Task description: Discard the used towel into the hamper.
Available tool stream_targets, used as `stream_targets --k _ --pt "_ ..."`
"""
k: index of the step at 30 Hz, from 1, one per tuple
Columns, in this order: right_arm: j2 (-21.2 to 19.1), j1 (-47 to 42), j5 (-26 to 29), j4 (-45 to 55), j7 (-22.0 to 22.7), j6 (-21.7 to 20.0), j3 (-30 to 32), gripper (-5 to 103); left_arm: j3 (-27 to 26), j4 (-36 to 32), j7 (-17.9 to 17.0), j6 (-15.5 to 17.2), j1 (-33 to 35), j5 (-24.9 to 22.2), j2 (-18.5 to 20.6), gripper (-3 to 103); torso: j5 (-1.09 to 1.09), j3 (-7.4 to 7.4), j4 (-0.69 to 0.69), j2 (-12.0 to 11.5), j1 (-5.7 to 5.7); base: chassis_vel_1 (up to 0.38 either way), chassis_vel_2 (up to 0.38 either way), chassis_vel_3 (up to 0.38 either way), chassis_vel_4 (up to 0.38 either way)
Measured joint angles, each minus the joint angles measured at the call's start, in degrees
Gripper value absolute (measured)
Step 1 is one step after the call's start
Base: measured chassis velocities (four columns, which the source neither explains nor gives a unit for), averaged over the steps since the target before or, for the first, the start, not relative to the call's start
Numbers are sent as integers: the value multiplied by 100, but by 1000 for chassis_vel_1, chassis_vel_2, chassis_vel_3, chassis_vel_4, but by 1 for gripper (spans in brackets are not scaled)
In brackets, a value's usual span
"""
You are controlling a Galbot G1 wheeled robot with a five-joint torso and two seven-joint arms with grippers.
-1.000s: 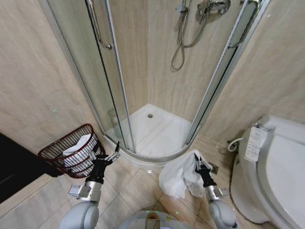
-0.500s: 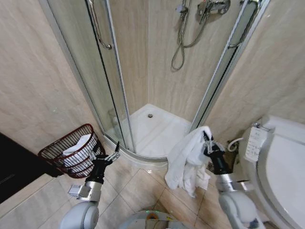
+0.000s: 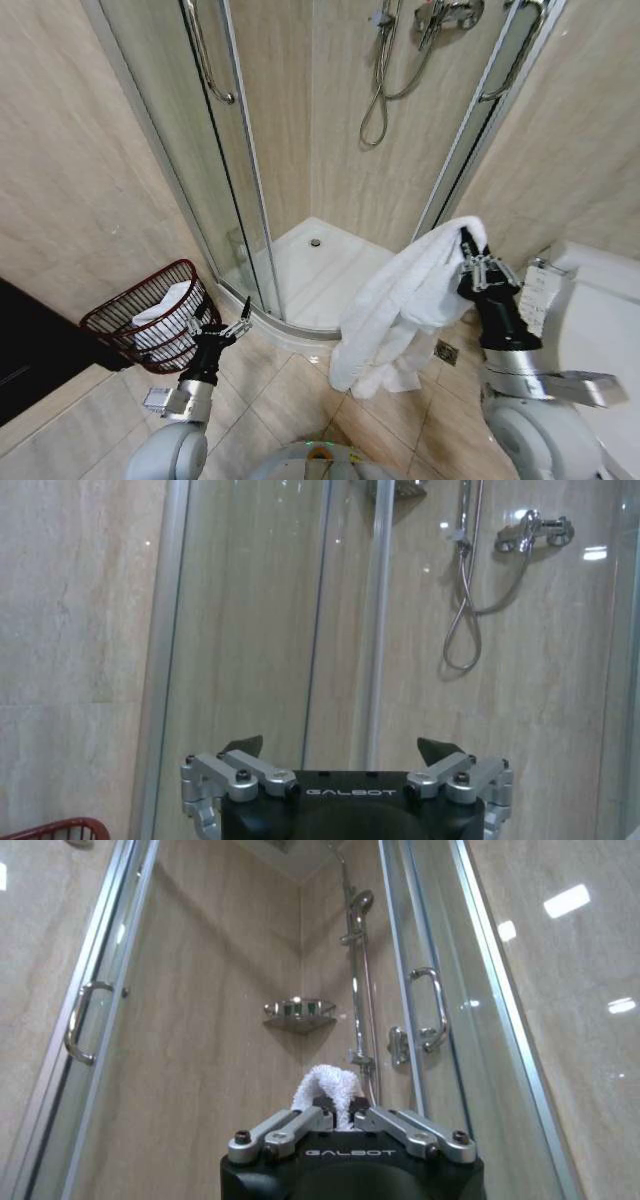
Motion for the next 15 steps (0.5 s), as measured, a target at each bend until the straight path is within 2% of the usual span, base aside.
stream_targets --k 15 --pt "-25 -231 135 -40 -2 -51 384 5 0 0 0 0 0 0 0 100 -1 108 0 191 83 0 0 0 0"
